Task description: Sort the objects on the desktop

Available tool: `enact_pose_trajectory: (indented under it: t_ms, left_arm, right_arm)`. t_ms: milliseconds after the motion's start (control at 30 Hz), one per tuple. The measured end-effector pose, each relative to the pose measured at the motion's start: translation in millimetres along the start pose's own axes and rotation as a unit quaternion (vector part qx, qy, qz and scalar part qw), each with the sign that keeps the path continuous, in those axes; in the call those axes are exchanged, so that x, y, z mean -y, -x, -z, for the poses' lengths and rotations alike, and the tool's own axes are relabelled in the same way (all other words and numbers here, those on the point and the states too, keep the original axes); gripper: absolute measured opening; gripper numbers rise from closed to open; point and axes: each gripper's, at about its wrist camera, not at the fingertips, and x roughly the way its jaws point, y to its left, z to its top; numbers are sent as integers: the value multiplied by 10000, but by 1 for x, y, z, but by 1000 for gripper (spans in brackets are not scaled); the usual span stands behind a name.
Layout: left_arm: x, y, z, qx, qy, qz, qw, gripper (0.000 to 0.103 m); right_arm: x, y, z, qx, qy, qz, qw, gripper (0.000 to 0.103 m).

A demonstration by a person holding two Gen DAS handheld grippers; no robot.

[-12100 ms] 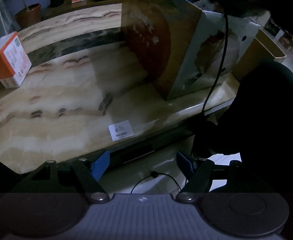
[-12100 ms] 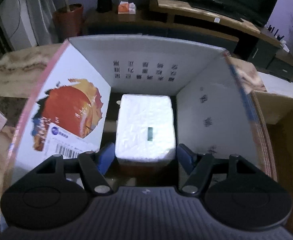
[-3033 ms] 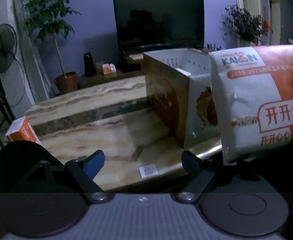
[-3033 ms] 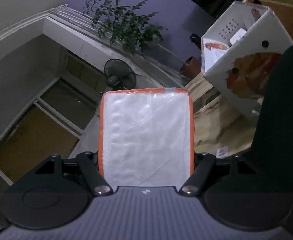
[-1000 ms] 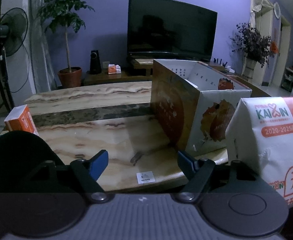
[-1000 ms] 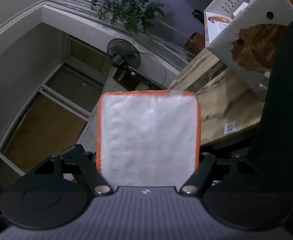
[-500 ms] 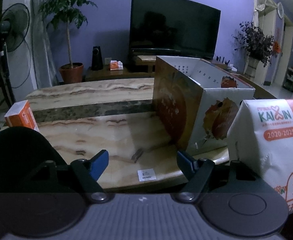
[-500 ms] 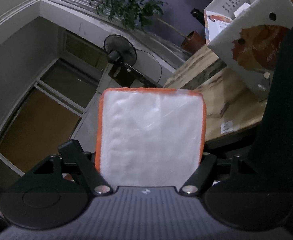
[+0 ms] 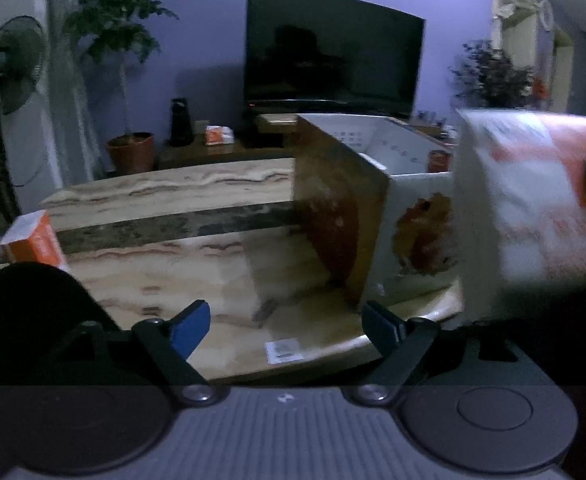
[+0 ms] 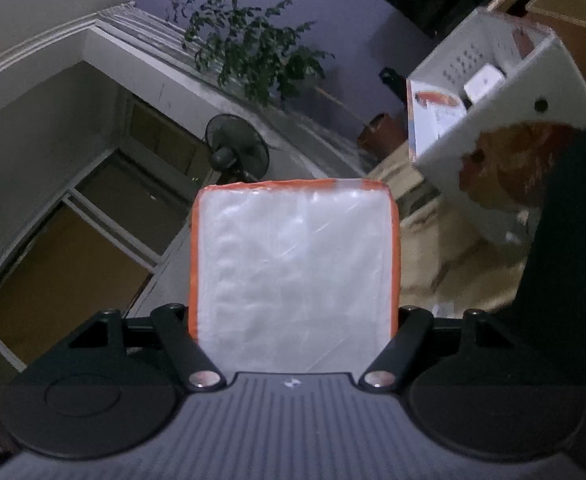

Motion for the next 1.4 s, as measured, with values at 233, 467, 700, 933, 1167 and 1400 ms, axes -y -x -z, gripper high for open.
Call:
enact_pose_trajectory:
  t_ms: [233,467,700,933,1167,1400]
  left_arm:
    - [17,1,5,35,-496,154,9986,86]
    - [24,2,9,62,-716,300,9970,88]
    - [27,2,10,35,-816,347,9961,88]
    - [33,2,13,30,-1004,397,9941,88]
    - [33,0,14,13,-1009,448,9939,89]
    - [40,-1,17,-34,-1179,508,9917,93]
  right_arm:
    - [15,-2,-9,313,-171,-22,9994,74]
    - [14,-9,-12,347,-128,33,9993,74]
    - [16,-7,-8,326,-239,28,9992,74]
    - [22,0,-2,343,-414,8,9986,74]
    - [24,-1,3,265,-449,32,9986,74]
    - [24,-2,6,243,-442,25,9987,74]
